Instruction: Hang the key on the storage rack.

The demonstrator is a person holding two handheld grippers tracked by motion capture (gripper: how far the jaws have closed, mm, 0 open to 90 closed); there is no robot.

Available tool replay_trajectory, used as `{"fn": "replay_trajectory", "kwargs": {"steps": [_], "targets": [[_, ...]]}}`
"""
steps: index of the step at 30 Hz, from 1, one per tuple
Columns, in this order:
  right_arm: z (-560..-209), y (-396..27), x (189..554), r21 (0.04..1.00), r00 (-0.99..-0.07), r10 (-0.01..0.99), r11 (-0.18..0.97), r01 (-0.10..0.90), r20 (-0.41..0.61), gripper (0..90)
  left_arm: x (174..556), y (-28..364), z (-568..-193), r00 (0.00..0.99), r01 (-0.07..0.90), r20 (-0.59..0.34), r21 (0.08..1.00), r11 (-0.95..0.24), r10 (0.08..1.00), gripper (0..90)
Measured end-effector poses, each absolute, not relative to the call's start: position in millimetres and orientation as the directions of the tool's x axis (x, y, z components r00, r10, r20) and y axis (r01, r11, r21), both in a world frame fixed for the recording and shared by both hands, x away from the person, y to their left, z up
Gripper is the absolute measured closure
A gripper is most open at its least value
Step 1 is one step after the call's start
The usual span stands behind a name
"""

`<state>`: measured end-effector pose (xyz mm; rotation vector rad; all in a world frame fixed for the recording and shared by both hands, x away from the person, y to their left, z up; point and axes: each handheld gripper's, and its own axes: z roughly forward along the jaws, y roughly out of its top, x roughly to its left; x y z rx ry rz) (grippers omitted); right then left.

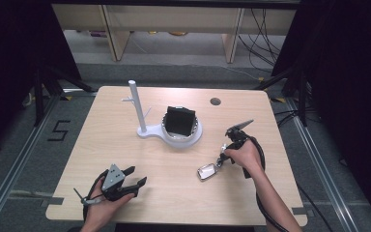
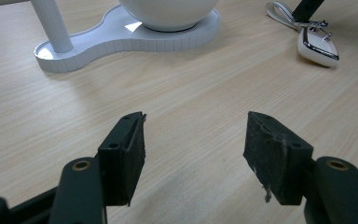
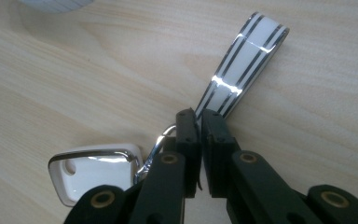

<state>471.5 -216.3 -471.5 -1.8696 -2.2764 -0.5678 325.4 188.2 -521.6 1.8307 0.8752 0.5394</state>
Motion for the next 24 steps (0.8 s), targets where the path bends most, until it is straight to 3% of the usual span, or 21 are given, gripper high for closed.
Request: {"fn": "replay_trajectory", "kwargs": {"steps": [3,4,6,17,19,20,24], "targets": [[-471.5,-212.7,470.3,0.17,-0.168,0.918,0.112,0.979,0.358,80.6,325.6,188.4,-521.4,0.642,0.324,-0.022,0.914,-0.244,0.767,37.6],[-472.6,-215.4,471.4,0.179,-0.207,0.915,0.152,0.972,0.346,78.5,325.5,188.4,-521.4,0.642,0.324,-0.022,0.914,-0.244,0.767,37.6],[-471.8,-214.7,470.8,0.177,-0.203,0.915,0.148,0.973,0.348,77.4,325.5,188.4,-521.4,0.642,0.324,-0.023,0.914,-0.244,0.766,37.6],[-471.7,-209.7,466.9,0.159,-0.156,0.937,0.11,0.981,0.314,74.6,325.3,188.5,-521.0,0.642,0.324,-0.021,0.913,-0.246,0.766,37.6],[-470.2,-206.0,466.6,0.105,-0.105,0.938,0.074,0.992,0.332,74.4,325.4,188.4,-521.0,0.642,0.324,-0.022,0.914,-0.246,0.766,37.6],[-471.4,-208.6,467.7,0.122,-0.146,0.938,0.113,0.986,0.313,74.6,325.5,188.3,-521.1,0.642,0.324,-0.022,0.914,-0.245,0.766,37.6],[-471.8,-207.6,468.0,0.12,-0.146,0.941,0.114,0.986,0.305,75.9,325.4,188.2,-521.2,0.642,0.325,-0.022,0.913,-0.246,0.766,37.6]]}}
